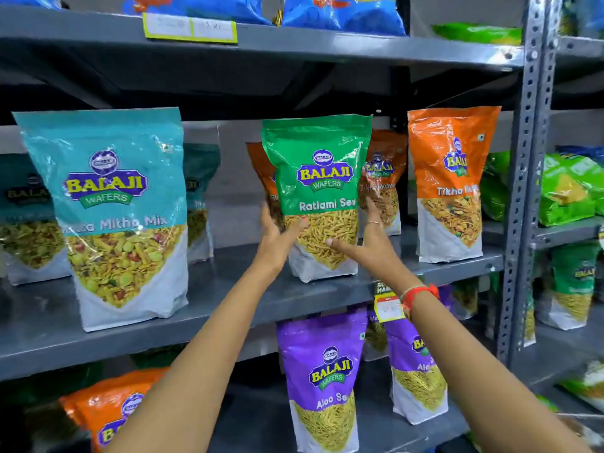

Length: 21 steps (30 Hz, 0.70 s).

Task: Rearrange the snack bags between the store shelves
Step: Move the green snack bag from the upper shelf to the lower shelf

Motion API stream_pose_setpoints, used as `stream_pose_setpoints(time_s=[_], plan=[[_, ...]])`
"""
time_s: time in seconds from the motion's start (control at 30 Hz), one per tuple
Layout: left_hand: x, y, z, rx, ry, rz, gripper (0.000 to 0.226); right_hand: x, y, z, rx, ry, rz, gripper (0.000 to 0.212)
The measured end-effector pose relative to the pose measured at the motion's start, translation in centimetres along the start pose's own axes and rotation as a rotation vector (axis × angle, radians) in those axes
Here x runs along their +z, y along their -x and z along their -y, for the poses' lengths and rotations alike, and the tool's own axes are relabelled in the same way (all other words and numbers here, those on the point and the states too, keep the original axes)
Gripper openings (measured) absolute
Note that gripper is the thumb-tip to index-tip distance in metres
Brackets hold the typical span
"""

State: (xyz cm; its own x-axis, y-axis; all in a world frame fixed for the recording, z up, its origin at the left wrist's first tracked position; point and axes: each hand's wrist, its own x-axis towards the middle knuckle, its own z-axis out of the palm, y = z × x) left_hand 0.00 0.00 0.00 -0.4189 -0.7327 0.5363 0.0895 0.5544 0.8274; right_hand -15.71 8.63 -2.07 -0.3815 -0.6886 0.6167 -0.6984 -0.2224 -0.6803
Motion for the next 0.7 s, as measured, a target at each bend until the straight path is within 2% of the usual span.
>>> stream_pose_setpoints(time_s=[0.03, 0.1, 0.17, 0.2, 0.27, 0.4, 0.57, 0.7], plan=[[0.2, -0.3, -0.1, -0.069, 0.065, 0.017, 0.069, 0.3, -0.3, -0.4, 0.055, -0.107, 0.029, 0.105], [0.5, -0.7, 0.3, -0.150, 0.051, 0.078, 0.057, 0.5, -0.7, -1.4, 0.151, -0.199, 0.120, 0.106], [0.7, -1.1, 1.4, -0.169, 0.070, 0.088, 0.048, 0.9, -0.9, -2.7, 0.209, -0.240, 0.136, 0.103], [0.9, -1.3, 1.7, -0.165, 0.084, 0.077, 0.044, 1.1, -0.9, -2.9, 0.227, -0.241, 0.129, 0.095], [1.1, -1.6, 2.6, -0.137, 0.083, 0.042, 0.044, 1.1, -1.0, -3.1, 0.223, -0.264, 0.101, 0.079], [1.3, -1.0, 3.3, -0.104, 0.086, -0.016, 0.051, 1.1, -1.1, -3.0, 0.218, -0.311, 0.074, 0.069], [0.6, 0.9, 1.9, -0.049, 0.103, -0.003, 0.032, 0.9, 0.0, -2.7, 0.220, -0.339, 0.030, 0.082], [-0.6, 4.3, 0.8, 0.031, 0.099, -0.072, 0.025, 0.8, 2.3, -0.8, 0.156, -0.351, 0.029, 0.095]])
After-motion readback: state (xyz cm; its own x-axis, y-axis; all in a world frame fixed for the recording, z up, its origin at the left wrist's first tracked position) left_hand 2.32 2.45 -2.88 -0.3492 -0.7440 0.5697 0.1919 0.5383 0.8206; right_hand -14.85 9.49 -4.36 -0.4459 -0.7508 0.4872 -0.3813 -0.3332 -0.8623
